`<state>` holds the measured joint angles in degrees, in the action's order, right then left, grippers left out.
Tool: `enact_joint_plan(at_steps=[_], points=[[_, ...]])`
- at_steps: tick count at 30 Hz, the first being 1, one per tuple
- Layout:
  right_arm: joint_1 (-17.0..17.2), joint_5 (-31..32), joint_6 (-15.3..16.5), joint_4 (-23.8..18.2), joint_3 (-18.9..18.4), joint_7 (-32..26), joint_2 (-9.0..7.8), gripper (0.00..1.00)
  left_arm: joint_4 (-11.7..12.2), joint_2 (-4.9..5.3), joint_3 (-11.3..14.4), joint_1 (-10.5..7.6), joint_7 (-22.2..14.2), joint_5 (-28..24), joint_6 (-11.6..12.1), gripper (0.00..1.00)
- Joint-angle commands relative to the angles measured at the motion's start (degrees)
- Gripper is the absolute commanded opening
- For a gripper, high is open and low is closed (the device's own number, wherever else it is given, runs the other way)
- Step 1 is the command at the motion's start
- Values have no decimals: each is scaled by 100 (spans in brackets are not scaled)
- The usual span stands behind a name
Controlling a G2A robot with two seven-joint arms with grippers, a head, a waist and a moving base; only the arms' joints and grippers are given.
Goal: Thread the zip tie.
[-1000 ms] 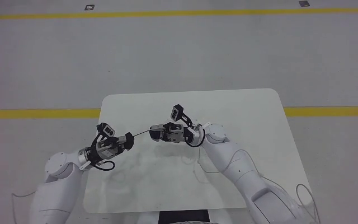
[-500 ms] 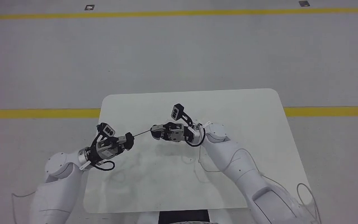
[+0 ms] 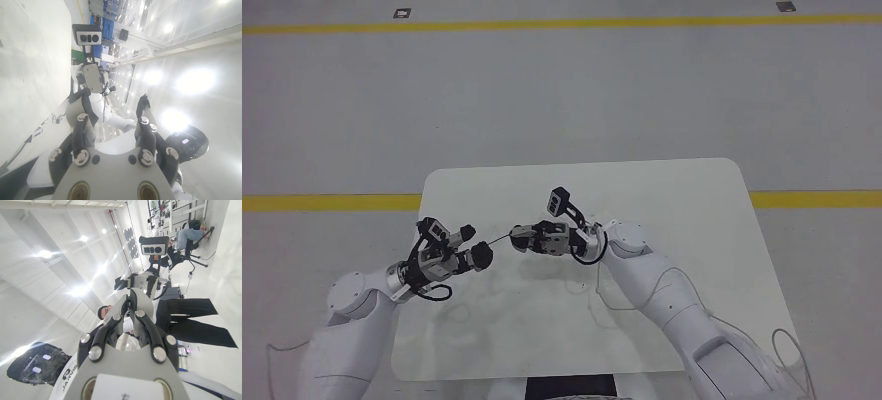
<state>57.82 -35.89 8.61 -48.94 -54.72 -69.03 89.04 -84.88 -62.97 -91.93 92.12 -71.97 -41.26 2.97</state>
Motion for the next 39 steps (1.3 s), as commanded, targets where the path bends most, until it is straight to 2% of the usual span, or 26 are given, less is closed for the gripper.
enact_joint_plan(at_steps=[1,23,26,29,39], points=[[18,-36,-29,-19,10,-3,0,0,-25,4,18,8,9,42,38,100],[22,-40,-21,-17,2,33,-3,0,-50,3,39,0,52,59,43,100],[22,-40,-21,-17,2,33,-3,0,-69,14,135,-36,-122,-1,-9,100],[151,3,-80,-230,13,229,-19,0,-11,23,186,-89,-298,-158,-7,100],[296,161,-144,-541,81,276,-71,0,129,46,285,-203,-341,-285,159,100]])
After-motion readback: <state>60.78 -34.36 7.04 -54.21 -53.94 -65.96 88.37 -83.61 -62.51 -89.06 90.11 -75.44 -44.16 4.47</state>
